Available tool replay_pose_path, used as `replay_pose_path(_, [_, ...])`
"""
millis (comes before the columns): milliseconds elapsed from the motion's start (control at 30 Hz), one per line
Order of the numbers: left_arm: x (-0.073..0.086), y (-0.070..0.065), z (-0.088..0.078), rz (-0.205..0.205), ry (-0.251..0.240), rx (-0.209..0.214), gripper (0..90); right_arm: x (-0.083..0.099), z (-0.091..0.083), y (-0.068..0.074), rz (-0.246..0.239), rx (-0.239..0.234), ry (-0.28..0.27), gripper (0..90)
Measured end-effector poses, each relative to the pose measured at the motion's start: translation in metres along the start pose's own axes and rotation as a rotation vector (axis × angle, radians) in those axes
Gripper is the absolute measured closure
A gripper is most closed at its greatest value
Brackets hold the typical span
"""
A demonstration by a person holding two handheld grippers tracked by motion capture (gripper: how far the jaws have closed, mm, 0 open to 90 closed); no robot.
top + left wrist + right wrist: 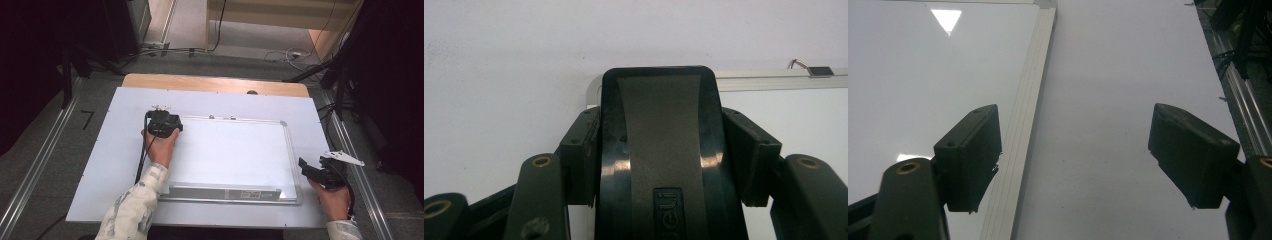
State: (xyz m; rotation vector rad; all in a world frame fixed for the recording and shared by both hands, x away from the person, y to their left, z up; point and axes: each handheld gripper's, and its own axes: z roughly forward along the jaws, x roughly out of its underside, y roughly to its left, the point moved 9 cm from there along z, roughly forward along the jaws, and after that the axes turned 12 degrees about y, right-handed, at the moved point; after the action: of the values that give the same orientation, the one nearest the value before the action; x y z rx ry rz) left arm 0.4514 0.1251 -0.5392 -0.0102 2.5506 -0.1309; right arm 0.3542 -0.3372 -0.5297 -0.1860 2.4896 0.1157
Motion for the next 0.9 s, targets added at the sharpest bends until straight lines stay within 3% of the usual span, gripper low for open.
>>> replay_pose_path(367, [0.001, -0.006, 0.017, -0.005, 0.026, -0.03, 40.1, 0.0, 0.0, 0.0, 0.001, -0.001, -0.001, 19.9])
replay_pose_path(433, [0.001, -0.007, 0.017, 0.01, 0.022, -0.041, 39.8, 0.0, 0.0, 0.0, 0.0, -0.001, -0.002, 19.9])
replay_pose_path(900, [-0.001, -0.012, 0.004, 0.049, -0.017, -0.032, 33.5, 0.0, 0.0, 0.0, 0.0, 0.002, -0.001, 19.9])
